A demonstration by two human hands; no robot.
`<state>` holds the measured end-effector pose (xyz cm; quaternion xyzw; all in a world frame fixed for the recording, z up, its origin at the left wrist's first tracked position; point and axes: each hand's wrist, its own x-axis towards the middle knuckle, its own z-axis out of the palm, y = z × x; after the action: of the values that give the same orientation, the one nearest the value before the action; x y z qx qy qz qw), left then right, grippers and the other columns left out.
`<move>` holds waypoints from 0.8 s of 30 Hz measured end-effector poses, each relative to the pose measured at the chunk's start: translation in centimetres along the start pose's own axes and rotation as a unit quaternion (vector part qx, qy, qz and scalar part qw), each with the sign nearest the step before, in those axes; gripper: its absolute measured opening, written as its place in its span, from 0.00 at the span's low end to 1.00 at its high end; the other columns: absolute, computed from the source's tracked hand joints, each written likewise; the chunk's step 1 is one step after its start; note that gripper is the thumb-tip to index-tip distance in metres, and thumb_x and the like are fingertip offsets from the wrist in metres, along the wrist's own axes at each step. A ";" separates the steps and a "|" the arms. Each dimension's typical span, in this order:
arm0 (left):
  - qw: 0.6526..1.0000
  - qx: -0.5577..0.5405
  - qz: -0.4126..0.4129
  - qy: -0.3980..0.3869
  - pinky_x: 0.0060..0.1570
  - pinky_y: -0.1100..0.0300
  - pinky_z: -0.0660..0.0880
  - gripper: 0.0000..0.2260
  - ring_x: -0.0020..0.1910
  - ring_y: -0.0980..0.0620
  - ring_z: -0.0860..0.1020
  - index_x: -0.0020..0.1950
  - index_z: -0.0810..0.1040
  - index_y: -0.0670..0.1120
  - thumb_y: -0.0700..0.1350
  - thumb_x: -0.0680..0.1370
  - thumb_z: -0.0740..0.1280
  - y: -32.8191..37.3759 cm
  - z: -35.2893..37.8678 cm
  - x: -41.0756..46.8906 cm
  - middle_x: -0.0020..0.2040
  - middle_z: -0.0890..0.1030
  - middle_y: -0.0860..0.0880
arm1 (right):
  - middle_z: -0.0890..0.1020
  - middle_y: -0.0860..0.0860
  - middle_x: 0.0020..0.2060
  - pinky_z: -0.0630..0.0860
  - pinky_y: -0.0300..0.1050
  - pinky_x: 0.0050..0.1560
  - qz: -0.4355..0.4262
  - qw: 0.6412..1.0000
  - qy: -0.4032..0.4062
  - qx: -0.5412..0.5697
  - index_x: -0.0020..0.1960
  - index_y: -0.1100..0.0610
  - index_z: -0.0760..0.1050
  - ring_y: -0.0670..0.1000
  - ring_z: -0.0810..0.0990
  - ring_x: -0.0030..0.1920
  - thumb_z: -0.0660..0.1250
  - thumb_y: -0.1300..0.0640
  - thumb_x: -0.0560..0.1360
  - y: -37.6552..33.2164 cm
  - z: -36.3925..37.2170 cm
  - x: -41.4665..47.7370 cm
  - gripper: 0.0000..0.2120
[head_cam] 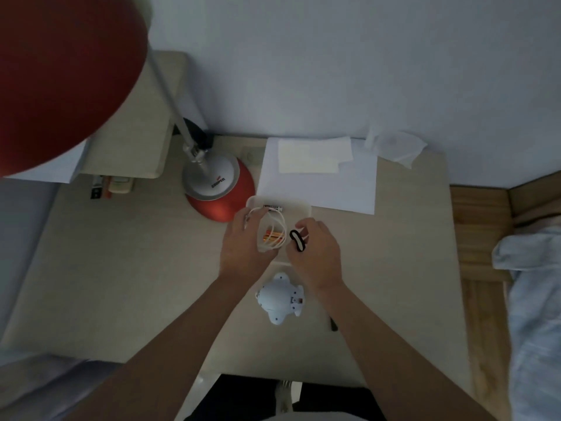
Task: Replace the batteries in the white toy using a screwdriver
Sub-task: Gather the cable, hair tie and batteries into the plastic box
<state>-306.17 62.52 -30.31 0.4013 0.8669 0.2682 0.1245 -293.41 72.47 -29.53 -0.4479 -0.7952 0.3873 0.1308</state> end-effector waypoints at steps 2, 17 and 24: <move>0.999 0.026 0.047 0.001 0.57 0.49 0.74 0.34 0.62 0.46 0.74 0.69 0.72 0.50 0.54 0.66 0.78 -0.4 0.2 0.1 0.65 0.73 0.47 | 0.78 0.49 0.46 0.78 0.51 0.47 0.000 1.000 -0.001 -0.017 0.55 0.51 0.74 0.52 0.78 0.47 0.69 0.56 0.71 0.1 0.9 0.3 0.14; 0.996 0.054 0.069 0.006 0.67 0.49 0.66 0.38 0.70 0.47 0.70 0.70 0.72 0.50 0.66 0.66 0.74 -0.9 0.8 -0.8 0.70 0.72 0.47 | 0.78 0.51 0.54 0.78 0.46 0.50 -0.026 0.997 0.037 -0.065 0.60 0.53 0.77 0.53 0.78 0.52 0.73 0.53 0.70 1.6 0.8 -0.6 0.19; 0.997 0.052 0.048 0.014 0.69 0.51 0.63 0.36 0.71 0.47 0.68 0.74 0.67 0.49 0.62 0.71 0.71 -2.1 -1.2 -2.1 0.71 0.70 0.47 | 0.78 0.50 0.56 0.77 0.45 0.52 -0.023 0.996 0.045 -0.068 0.64 0.53 0.75 0.50 0.78 0.52 0.72 0.51 0.72 3.0 -1.3 -2.3 0.21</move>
<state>-306.64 59.33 -30.49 0.4443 0.8611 0.2341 0.0787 -289.58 72.13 -30.52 -0.4543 -0.8230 0.3089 0.1441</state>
